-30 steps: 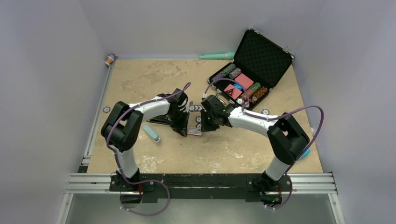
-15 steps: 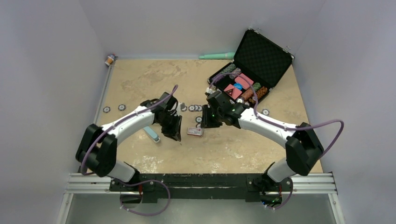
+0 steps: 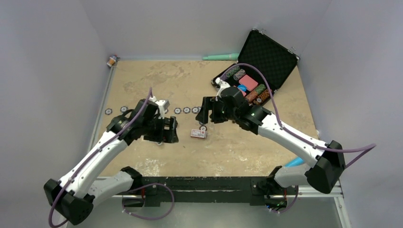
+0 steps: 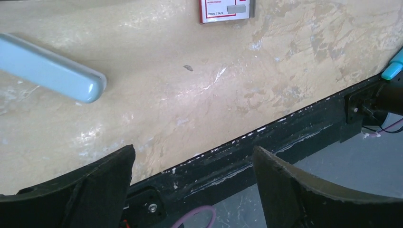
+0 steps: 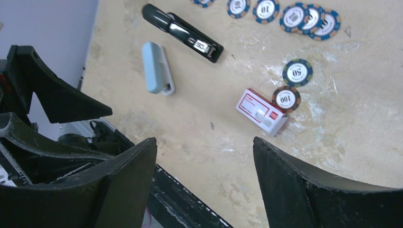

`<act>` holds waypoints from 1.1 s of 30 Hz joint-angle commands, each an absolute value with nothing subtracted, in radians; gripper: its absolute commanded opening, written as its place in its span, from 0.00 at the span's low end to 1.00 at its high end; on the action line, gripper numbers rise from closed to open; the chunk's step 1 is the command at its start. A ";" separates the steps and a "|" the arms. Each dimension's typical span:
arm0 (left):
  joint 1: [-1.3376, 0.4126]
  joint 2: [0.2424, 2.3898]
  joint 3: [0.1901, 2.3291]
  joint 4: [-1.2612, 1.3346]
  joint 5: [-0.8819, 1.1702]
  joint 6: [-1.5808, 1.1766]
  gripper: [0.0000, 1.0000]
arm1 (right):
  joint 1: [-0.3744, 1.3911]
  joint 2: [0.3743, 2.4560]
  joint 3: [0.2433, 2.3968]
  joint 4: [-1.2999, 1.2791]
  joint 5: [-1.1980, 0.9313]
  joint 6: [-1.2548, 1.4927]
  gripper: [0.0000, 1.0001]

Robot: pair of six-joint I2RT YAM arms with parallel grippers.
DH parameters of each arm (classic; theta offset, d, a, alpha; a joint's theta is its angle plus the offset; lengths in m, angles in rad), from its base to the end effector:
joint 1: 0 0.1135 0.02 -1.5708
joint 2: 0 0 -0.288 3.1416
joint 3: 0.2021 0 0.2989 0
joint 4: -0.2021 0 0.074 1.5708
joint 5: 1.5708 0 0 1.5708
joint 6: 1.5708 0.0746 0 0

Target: Unload the staples from the stapler

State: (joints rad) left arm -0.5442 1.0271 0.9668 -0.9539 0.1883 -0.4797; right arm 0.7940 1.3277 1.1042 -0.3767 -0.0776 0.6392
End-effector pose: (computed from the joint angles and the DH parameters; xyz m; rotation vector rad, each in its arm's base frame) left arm 0.2021 -0.1387 0.2772 0.1590 2.6806 -0.5967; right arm 0.2566 0.2693 0.3028 -0.2260 2.3024 0.8689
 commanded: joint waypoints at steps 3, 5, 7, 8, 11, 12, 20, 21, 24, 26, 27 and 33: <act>-0.547 0.809 0.967 -1.098 0.046 -0.498 0.98 | 0.819 1.223 1.164 -0.285 -0.054 0.609 0.79; -0.547 0.752 0.971 -1.127 0.036 -0.507 1.00 | 0.821 1.195 1.154 -0.277 -0.045 0.607 0.80; -0.547 0.695 0.968 -1.127 0.052 -0.511 1.00 | 0.822 1.167 1.141 -0.278 -0.035 0.602 0.80; -0.547 0.673 0.968 -1.132 0.044 -0.517 1.00 | 0.822 1.150 1.133 -0.277 -0.029 0.600 0.80; -0.546 0.621 0.971 -1.142 0.011 -0.542 1.00 | 0.824 1.074 1.111 -0.262 -0.004 0.597 0.80; -0.547 0.610 0.973 -1.150 0.005 -0.546 1.00 | 0.824 1.028 1.100 -0.254 0.031 0.601 0.80; -0.546 0.450 0.935 -1.087 -0.068 -0.560 1.00 | 0.824 0.794 1.026 -0.277 0.237 0.626 0.79; -0.546 0.430 0.924 -1.074 -0.080 -0.560 1.00 | 0.824 0.761 1.007 -0.271 0.263 0.627 0.79; -0.547 0.379 0.892 -1.045 -0.128 -0.552 1.00 | 0.824 0.658 0.942 -0.250 0.339 0.692 0.79; -0.547 0.347 0.871 -1.022 -0.154 -0.544 1.00 | 0.824 0.585 0.894 -0.245 0.376 0.732 0.80; -0.547 0.335 0.860 -1.010 -0.161 -0.539 1.00 | 0.824 0.544 0.872 -0.245 0.387 0.746 0.80; -0.547 0.297 0.820 -0.994 -0.217 -0.538 1.00 | 0.823 0.331 0.749 -0.320 0.416 0.866 0.80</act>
State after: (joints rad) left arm -0.5446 0.3103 0.8360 -1.0527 -0.1474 -0.5388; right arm 0.8200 0.4194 0.7971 -0.2886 0.3492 0.7567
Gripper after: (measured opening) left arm 0.997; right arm 0.801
